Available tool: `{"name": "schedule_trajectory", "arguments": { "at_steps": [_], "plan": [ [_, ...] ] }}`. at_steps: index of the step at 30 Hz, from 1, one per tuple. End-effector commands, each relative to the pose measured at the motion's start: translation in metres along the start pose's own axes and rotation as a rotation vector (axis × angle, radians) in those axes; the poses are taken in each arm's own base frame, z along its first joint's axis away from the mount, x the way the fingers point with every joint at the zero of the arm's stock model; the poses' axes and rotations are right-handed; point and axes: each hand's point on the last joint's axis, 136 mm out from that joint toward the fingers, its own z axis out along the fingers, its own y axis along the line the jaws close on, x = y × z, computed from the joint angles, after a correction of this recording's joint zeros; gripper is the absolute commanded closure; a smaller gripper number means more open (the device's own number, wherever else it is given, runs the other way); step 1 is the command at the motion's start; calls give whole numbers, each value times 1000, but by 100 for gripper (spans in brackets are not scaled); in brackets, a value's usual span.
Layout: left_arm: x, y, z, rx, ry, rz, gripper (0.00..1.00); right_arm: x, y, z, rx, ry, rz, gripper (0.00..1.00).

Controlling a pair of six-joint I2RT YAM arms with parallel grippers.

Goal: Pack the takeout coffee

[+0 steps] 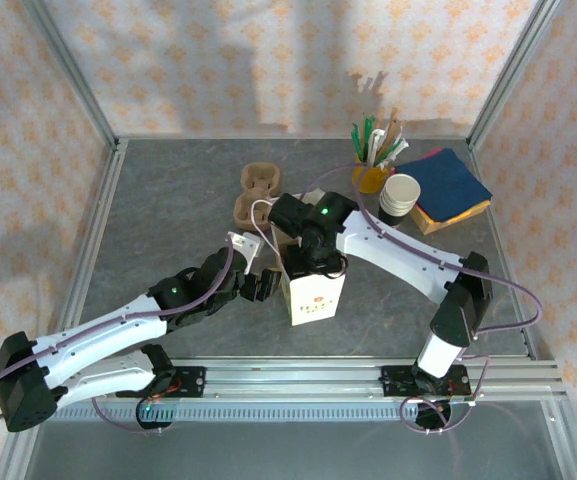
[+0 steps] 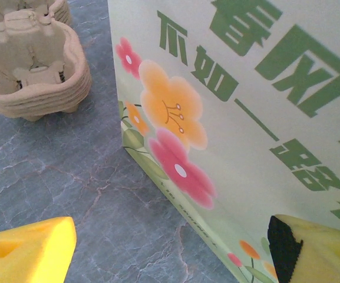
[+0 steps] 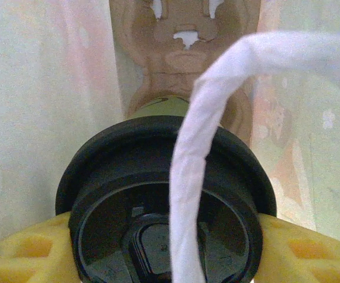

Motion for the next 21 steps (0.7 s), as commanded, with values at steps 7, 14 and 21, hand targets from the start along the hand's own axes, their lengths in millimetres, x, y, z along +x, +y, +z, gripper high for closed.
{"name": "schedule_trajectory", "arguments": {
  "at_steps": [7, 14, 21],
  "plan": [
    [-2, 5, 2, -53, 14, 35, 13, 8, -8, -6, -8, 6, -25, 48],
    [-3, 8, 2, -72, 10, 36, 13, 10, -10, -2, -1, 17, -25, 48],
    [-3, 12, 3, -91, 12, 34, 13, 10, -4, 0, 3, 20, -47, 49]
  ]
}}
